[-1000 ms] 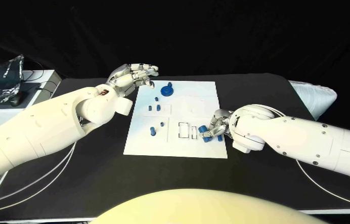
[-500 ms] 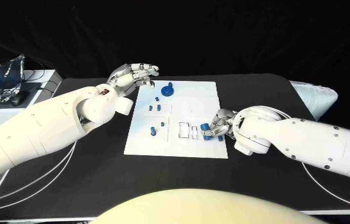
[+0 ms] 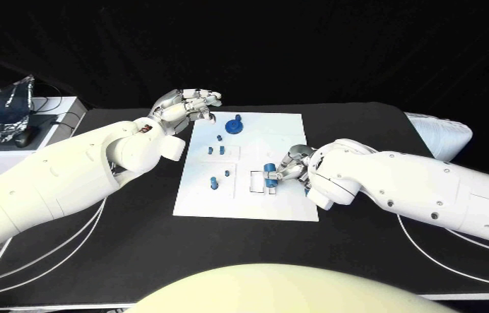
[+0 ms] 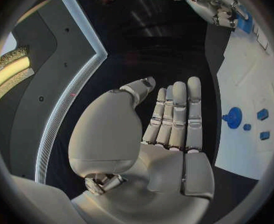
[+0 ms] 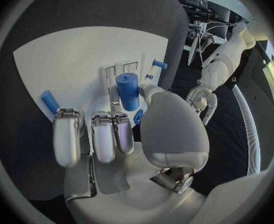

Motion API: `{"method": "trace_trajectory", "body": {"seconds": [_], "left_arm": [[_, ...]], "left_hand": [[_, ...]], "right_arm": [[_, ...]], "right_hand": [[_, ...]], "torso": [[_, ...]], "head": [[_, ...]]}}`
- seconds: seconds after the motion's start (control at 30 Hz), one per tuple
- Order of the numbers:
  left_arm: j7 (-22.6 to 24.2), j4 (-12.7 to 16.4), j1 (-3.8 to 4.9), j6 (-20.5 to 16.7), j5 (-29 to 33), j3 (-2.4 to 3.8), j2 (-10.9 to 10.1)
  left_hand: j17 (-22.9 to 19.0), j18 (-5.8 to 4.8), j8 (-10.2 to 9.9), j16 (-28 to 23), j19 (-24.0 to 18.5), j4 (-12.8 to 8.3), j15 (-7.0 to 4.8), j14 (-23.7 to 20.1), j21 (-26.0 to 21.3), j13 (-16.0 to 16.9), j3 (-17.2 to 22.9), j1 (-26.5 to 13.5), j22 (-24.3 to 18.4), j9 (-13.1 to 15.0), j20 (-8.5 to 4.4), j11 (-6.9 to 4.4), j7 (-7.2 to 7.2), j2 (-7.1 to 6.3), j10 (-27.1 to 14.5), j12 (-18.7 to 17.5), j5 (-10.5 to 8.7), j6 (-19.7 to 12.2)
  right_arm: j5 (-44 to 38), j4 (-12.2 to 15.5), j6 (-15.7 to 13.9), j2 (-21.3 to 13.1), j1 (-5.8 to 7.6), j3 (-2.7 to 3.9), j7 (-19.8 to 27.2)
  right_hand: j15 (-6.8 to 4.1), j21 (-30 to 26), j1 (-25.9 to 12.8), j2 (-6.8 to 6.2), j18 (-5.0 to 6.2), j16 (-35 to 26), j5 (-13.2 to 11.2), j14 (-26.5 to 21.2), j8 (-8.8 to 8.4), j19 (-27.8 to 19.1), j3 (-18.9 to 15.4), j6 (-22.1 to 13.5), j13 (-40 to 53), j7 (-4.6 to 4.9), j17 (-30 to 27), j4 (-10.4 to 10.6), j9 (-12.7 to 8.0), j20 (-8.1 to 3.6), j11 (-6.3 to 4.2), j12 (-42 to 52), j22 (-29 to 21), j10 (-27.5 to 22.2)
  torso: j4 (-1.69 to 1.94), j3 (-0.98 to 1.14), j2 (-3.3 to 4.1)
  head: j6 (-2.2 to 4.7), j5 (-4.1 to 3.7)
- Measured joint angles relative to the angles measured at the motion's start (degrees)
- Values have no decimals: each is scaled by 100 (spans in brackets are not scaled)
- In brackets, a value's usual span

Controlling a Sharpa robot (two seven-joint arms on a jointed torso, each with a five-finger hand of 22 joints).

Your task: Assemble the parts on the task board

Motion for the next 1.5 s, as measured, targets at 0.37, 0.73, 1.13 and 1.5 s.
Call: {"method": "trace_trajectory", "body": {"seconds": [0.37, 0.73, 1.13, 1.5], "left_arm": [[-14, 11, 0, 5, 1, 0, -5], [-34, 15, 0, 12, 3, 0, -9], [-53, 19, 0, 16, 3, 0, -17], [-69, 27, 0, 17, 3, 0, -27]], "left_hand": [[0, 0, 0, 0, 0, 0, 0, 0, 0, -6, 0, 0, -8, 0, 0, 0, 0, 0, 0, 0, 0, 0], [0, 0, 0, 0, 0, 29, 0, 0, -22, -10, -29, 0, -15, -4, 0, 0, 20, 0, 0, 0, 0, -20], [4, 0, 0, 0, 0, 32, 0, 0, -22, -11, -33, 0, -26, -11, 0, 22, 21, 0, -22, 0, 0, -21], [4, 0, 0, 0, 0, 43, 0, 0, -22, -14, -43, 0, -26, -11, 0, 21, 40, 0, -22, 0, 0, -39]], "right_arm": [[304, -274, -19, 312, -46, -6, 3], [415, -376, 15, 428, -77, -24, -5], [418, -407, 59, 449, -82, -30, -20], [388, -544, 58, 510, -90, -28, -14]], "right_hand": [[0, 0, -98, -52, 0, 0, -40, 0, 0, 0, 88, 0, -1, 0, 0, -60, 110, 0, 0, 0, -1, 0], [1, 0, -175, -80, 0, 0, -77, 0, -5, 0, 111, 0, -2, 0, -1, -83, 110, 0, 1, 0, -1, 0], [1, 0, -295, -140, 0, 0, -272, 0, -22, 0, 364, 1, -1, 0, -1, -303, 143, 0, 1, 0, -2, 0], [1, 0, -579, -217, 0, 0, -952, 0, -5, 0, 577, 57, 2, -20, -1, -552, 198, 1, 1, 0, -3, 0]], "torso": [[3, -4, 5], [-4, 3, 3], [-4, 6, 5], [2, 5, 12]], "head": [[0, 14], [0, 23], [0, 48], [0, 51]]}}
